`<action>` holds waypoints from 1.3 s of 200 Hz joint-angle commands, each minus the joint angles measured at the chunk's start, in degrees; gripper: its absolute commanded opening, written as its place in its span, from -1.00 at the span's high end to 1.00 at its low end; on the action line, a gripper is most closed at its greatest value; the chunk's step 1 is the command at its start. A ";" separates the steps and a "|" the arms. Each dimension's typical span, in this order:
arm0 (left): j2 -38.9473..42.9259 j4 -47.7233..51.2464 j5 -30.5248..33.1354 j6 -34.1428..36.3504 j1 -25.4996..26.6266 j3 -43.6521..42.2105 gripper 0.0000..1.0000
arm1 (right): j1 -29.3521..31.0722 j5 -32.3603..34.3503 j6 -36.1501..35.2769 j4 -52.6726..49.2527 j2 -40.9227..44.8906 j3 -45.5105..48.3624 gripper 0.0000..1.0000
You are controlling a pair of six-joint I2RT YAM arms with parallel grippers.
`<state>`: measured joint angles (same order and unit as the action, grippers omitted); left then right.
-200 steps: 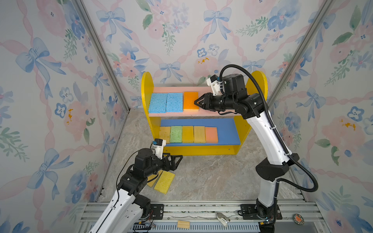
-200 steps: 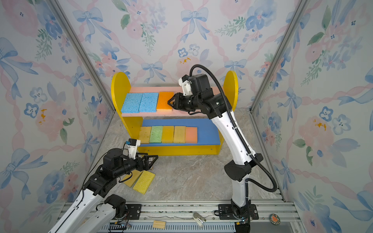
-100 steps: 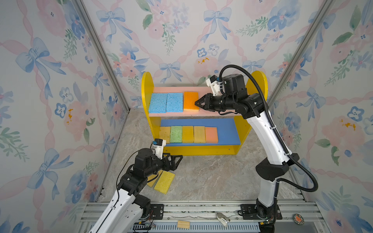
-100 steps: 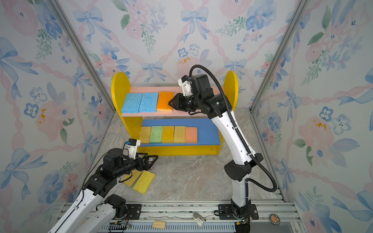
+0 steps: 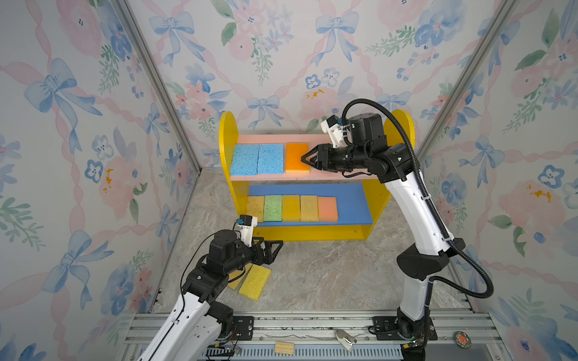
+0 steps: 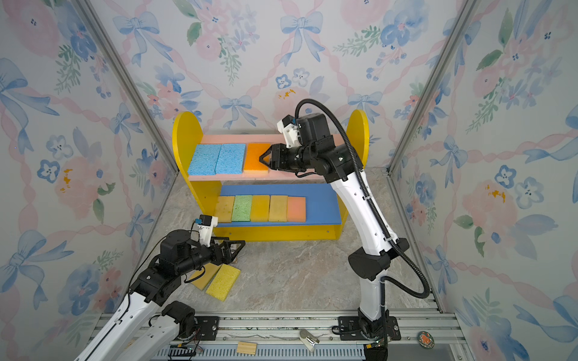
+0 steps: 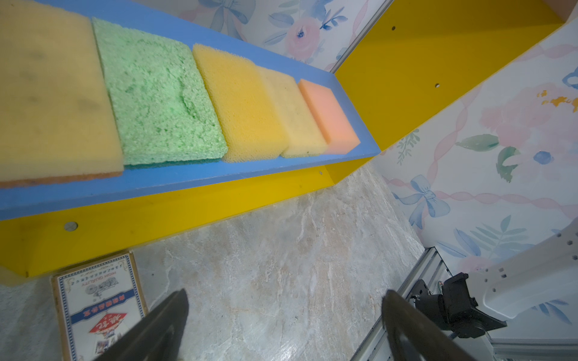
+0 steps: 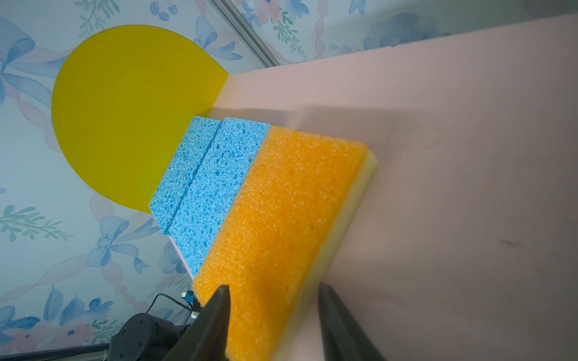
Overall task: Place and organize the cleaning sponges onto the shelf
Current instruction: 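Open the right gripper and draw it back from the orange sponge, then lower the right gripper to the yellow cellulose sponge on the floor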
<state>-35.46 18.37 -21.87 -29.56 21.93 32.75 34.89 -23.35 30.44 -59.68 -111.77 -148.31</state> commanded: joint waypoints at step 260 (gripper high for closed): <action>2.92 0.52 1.18 0.13 -0.41 -0.67 -0.96 | 12.65 11.20 -9.29 2.26 26.49 27.81 -0.47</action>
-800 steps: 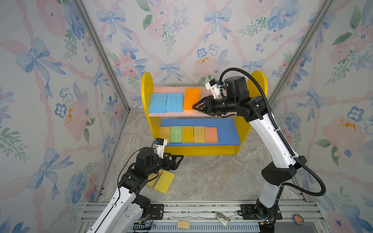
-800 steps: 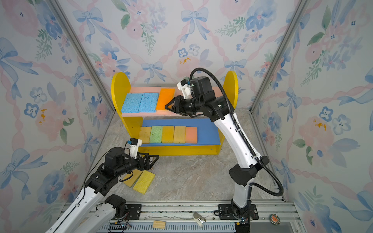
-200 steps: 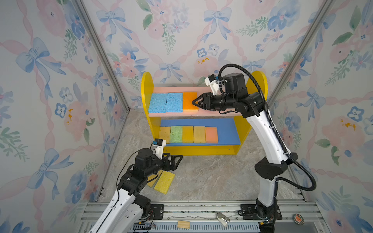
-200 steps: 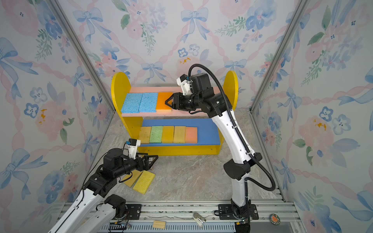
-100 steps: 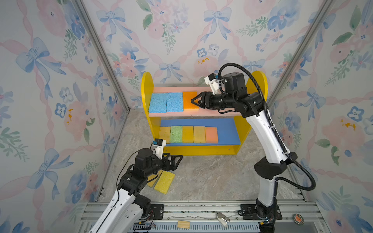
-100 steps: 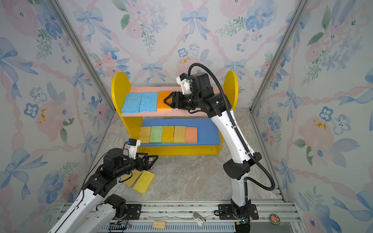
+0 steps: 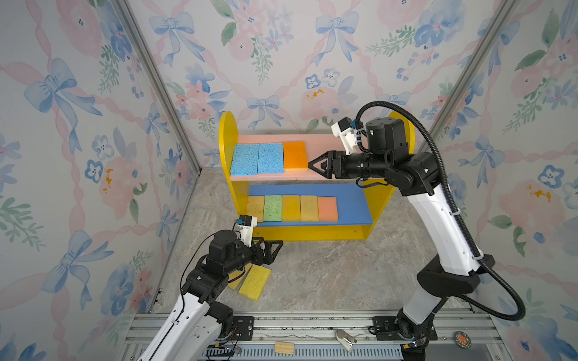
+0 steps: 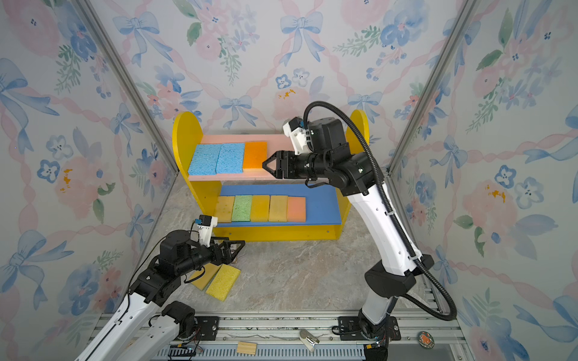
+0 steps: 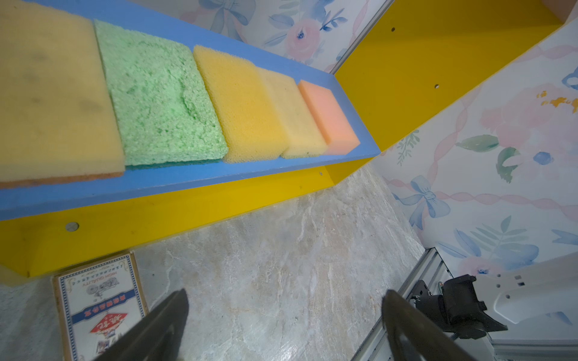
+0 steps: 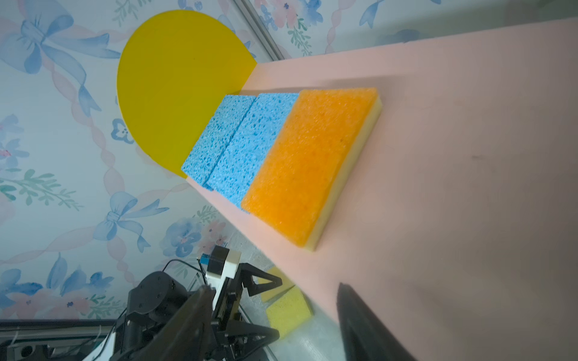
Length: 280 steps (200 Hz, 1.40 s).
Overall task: Place and organize the cleaning sponges onto the shelf
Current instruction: 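Lower the right gripper to the yellow cellulose sponge on the floor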
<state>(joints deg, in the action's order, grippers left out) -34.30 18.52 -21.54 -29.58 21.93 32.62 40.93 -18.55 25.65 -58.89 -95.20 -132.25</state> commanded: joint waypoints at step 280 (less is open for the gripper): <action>12.78 7.38 4.49 -8.94 -0.43 -0.28 -0.96 | 36.67 22.50 53.76 66.82 -16.08 69.84 -0.30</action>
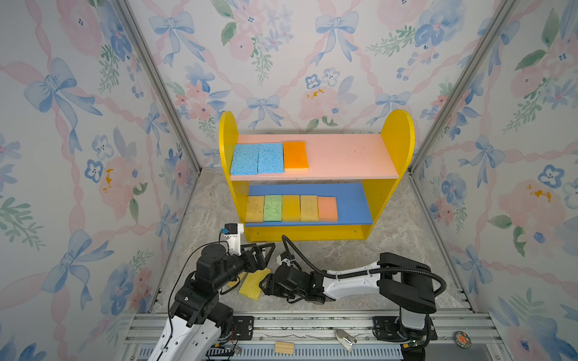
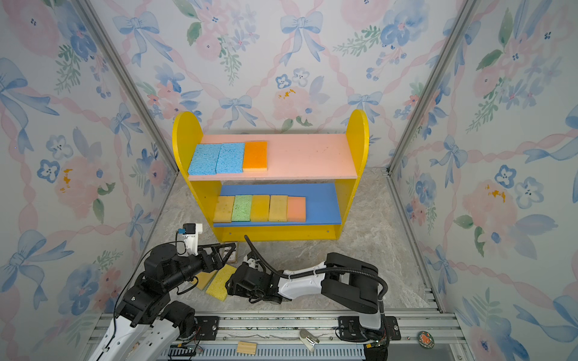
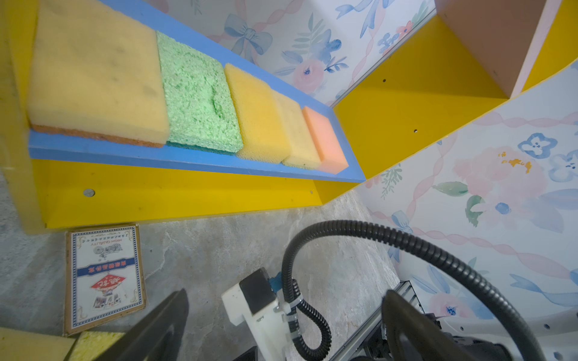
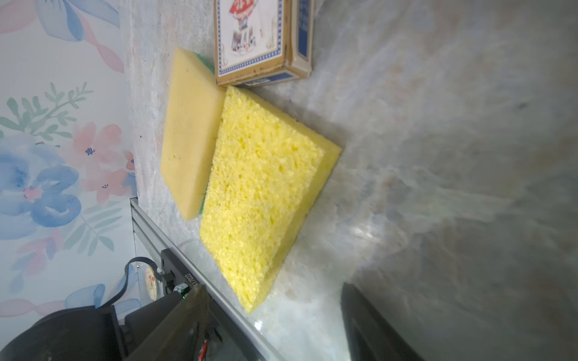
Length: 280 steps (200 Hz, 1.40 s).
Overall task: Place and organize the cleaning sponges onto the shelf
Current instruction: 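Lower the right gripper to the yellow cellulose sponge on the floor, then grasp the yellow cellulose sponge with the right gripper and lift it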
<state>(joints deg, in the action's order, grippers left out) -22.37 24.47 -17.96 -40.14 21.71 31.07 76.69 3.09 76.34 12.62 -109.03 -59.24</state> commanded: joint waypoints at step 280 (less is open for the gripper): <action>-4.86 -2.96 -12.72 -3.77 -0.20 -0.15 -0.96 | -7.78 7.45 -19.35 -34.93 29.35 8.71 1.00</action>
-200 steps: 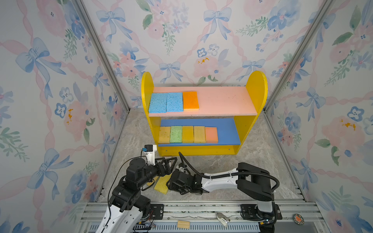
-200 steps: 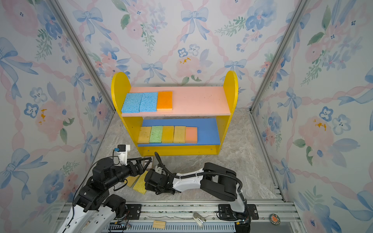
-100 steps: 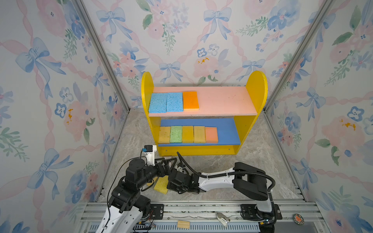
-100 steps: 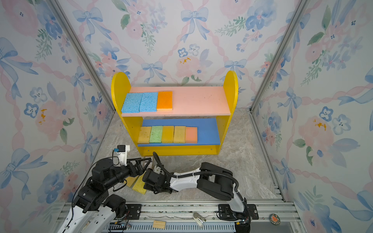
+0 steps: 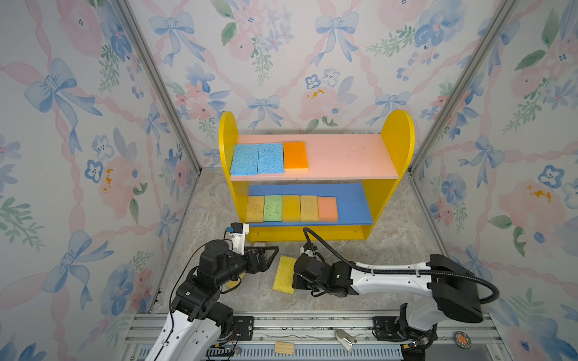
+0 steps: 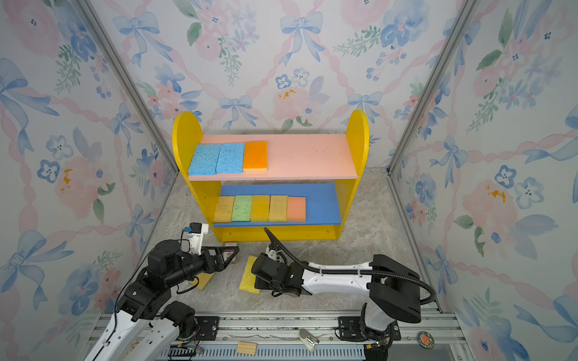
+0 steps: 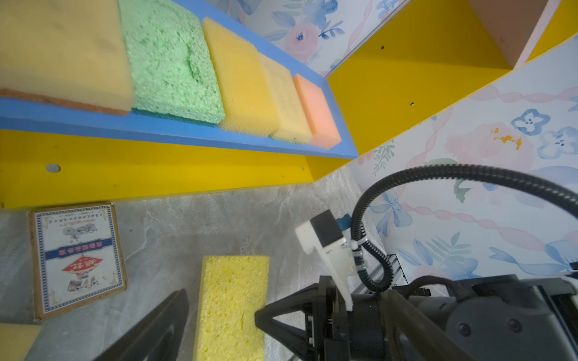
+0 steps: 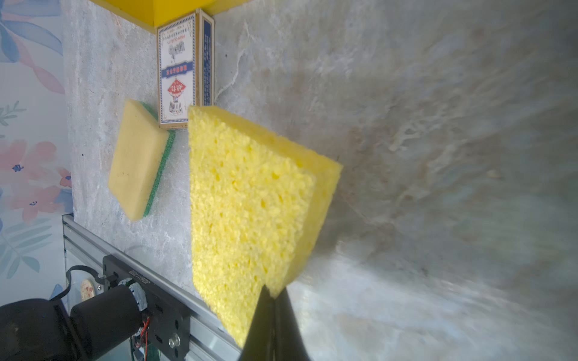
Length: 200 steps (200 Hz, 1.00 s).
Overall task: Place and organize the cleaning sponges onto the shelf
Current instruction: 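Grasp the yellow cellulose sponge with the right gripper and lift it, then close the left gripper on the yellow sponge held by the right gripper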
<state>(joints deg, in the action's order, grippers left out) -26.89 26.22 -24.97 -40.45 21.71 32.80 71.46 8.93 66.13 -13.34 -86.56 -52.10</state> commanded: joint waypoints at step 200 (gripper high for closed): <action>-13.72 -47.36 -4.20 -23.51 15.29 -8.00 0.77 | -17.88 -29.60 -32.24 -18.53 23.53 -12.17 0.65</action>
<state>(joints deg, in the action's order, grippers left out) -40.69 -17.02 -30.28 -63.55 36.80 24.53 55.86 -15.38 33.43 -33.80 -64.51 -64.93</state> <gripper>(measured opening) 0.203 0.086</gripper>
